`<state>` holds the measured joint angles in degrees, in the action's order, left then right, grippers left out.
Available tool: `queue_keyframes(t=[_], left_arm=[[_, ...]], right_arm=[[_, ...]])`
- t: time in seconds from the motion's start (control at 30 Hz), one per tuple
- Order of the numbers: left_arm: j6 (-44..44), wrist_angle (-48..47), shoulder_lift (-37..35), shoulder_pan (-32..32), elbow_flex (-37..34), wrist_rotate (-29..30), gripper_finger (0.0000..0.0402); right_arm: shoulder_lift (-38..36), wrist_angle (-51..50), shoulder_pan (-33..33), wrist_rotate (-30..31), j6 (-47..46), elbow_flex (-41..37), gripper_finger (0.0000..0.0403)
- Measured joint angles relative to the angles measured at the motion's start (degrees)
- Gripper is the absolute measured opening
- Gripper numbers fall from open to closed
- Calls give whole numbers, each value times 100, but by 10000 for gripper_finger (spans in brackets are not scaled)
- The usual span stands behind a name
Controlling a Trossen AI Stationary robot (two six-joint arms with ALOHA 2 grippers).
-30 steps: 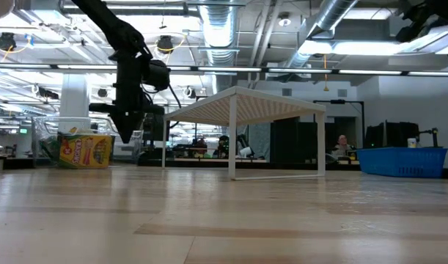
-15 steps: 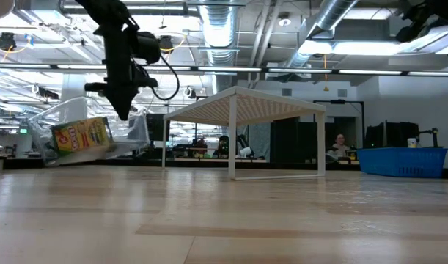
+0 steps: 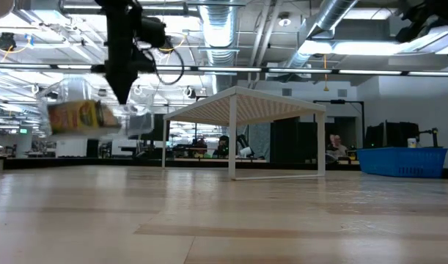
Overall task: Pick & Place Office Desk Supplies
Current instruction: Put the transparent bin on the shelf
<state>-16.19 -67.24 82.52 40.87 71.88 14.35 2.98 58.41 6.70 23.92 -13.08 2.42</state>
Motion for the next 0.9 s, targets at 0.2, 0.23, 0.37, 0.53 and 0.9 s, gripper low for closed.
queue_keyframes(t=[0.2, 0.23, 0.37, 0.53, 0.9], left_arm=[[253, -582, 11, -245, 908, 72, 0], [249, -712, 34, -303, 1073, 50, 0], [280, -1337, 281, -622, 1785, 147, 0], [377, -1998, 911, -1099, 2832, 405, 0], [271, -2245, 2329, -1976, 4593, 315, 0]], right_arm=[[0, -117, 0, 15, -46, 0, 173], [0, -117, 0, 15, -46, 0, 173], [0, -116, 0, 15, -46, 0, 173], [0, -110, 0, 13, -48, 0, 173], [0, -96, 0, 13, -48, 0, 173]])
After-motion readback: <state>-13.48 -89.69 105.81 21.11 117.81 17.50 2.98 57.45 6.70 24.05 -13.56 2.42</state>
